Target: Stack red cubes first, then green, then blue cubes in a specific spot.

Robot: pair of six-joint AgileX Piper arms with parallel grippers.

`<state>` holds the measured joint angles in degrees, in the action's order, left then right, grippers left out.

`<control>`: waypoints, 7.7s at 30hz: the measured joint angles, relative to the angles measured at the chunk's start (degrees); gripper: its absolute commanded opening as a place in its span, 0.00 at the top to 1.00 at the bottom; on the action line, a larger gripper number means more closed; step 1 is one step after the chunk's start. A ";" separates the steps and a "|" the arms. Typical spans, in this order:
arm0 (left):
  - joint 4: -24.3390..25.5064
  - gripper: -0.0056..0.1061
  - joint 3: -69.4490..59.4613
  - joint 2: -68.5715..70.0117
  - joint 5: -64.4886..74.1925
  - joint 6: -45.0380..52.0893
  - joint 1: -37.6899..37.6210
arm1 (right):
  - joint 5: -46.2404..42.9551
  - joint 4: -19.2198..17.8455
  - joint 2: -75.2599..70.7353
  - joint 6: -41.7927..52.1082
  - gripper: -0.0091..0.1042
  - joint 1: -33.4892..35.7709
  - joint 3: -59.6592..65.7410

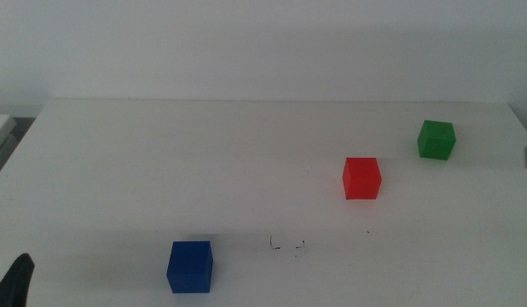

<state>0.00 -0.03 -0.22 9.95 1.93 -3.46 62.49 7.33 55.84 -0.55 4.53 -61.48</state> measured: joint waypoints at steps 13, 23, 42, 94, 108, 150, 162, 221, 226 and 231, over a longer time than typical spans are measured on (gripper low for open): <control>0.00 0.11 0.00 0.00 0.00 0.00 0.00 | 3.32 -10.04 28.50 -14.73 0.10 16.63 -21.69; 0.00 0.11 0.00 0.00 0.00 0.00 0.00 | 2.96 -15.00 49.47 -21.63 0.10 19.33 -33.83; 0.00 0.11 0.00 0.00 0.00 0.10 0.00 | -6.52 -16.65 63.35 -25.36 0.10 19.37 -35.29; 0.00 0.11 0.00 0.00 0.00 0.10 0.00 | 3.26 -16.92 60.68 -41.47 0.79 36.55 -38.75; 0.00 0.11 0.00 0.00 0.00 0.10 0.00 | 3.41 -19.25 63.72 -48.31 0.79 40.63 -38.75; 0.00 0.11 0.00 0.00 0.00 0.10 0.00 | 1.99 -20.08 70.22 -50.46 0.22 40.63 -38.75; 0.00 0.11 0.00 0.00 0.00 0.10 0.00 | 4.40 -17.95 48.33 -32.08 0.22 34.96 -39.24; 0.00 0.11 0.00 0.00 0.00 0.22 0.00 | 1.44 -10.36 84.63 -15.47 0.53 -2.14 -62.80; 0.00 0.11 0.00 0.00 0.00 0.22 0.00 | 2.76 -11.11 84.73 -15.84 0.94 -2.14 -63.09; 0.00 0.11 0.00 0.00 0.00 0.22 0.00 | 6.52 -15.02 82.97 -15.94 0.89 -1.44 -64.57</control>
<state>0.00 -0.03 -0.22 9.95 2.15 -3.46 69.01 -7.69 138.81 -16.49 3.09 -126.04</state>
